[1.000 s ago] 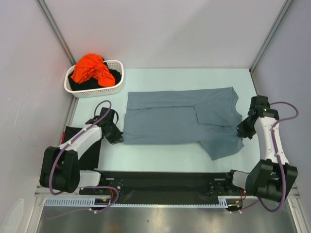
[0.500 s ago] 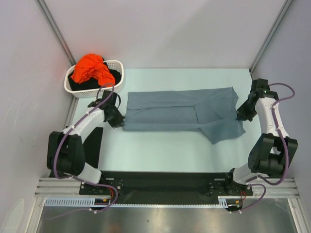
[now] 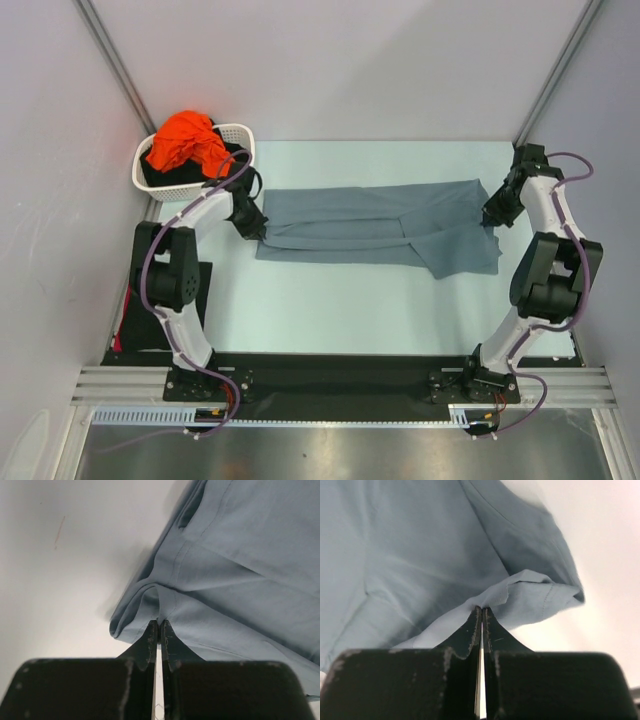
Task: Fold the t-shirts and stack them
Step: Fold the tshirt
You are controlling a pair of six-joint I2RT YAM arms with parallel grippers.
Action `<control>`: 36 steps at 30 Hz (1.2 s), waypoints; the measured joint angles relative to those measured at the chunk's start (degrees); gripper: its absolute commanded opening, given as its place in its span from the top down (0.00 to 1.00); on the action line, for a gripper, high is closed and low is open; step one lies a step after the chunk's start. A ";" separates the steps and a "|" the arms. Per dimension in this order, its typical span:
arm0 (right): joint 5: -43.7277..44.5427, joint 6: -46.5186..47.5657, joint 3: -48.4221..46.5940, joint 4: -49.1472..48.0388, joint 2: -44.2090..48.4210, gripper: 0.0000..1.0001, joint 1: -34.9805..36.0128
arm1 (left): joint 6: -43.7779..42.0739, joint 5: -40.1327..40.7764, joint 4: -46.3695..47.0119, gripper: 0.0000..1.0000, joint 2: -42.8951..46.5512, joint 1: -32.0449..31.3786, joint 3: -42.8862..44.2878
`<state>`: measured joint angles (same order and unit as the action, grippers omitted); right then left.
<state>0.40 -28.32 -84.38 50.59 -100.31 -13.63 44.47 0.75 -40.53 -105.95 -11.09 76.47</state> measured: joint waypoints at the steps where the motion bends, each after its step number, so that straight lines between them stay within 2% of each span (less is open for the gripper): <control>1: -0.57 0.11 -1.01 -0.39 -1.09 1.00 0.00 | 0.00 0.00 -0.17 1.00 -0.63 0.02 0.76; 11: -4.70 1.11 -7.89 -1.66 -8.63 1.00 0.02 | 0.02 -1.20 -0.59 1.00 -4.00 1.81 4.90; 23: -5.97 1.42 -14.99 -1.33 -12.83 1.00 0.02 | 0.11 -2.69 -0.59 1.00 -7.32 2.84 6.91; 36: -6.97 1.44 -16.85 -1.79 -19.43 1.00 0.00 | 0.52 -3.48 -0.74 0.99 -10.54 3.30 10.03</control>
<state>-6.57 -26.87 -101.23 48.80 -119.74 -13.63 44.99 -2.72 -41.28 -116.49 -7.79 86.50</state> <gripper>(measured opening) 0.010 0.036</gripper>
